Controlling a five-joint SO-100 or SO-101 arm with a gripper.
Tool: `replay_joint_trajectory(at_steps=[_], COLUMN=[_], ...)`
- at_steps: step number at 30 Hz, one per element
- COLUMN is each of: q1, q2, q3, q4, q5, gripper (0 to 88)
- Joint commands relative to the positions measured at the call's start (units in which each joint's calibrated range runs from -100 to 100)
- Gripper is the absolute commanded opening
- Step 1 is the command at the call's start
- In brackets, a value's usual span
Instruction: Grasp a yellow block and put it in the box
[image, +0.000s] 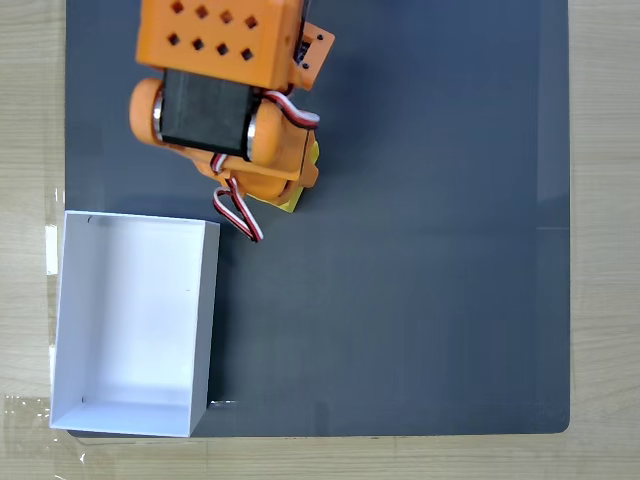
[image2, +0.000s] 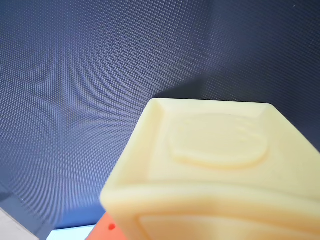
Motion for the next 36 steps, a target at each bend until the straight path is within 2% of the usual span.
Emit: replay_joint_trajectory(at_steps=[1, 6, 11, 17, 20, 29, 36], q1=[-2.6, -11.1, -15.0, -7.9, -2.5, 10.9, 14.0], q2=[-5.3, -13.5, -21.5, -27.1, -27.6, -20.2, -9.3], q3=[-1.7, -3.3, -5.4, -5.4, -5.5, -5.6, -5.6], q4=[-0.1, -0.7, -12.2, -26.1, -30.0, -42.0, -45.5], q5=[-1.2, -7.7, -17.7, -29.0, -32.7, -37.7, -37.7], gripper=[20.3, 19.7, 19.6, 19.6, 19.6, 20.0, 20.3])
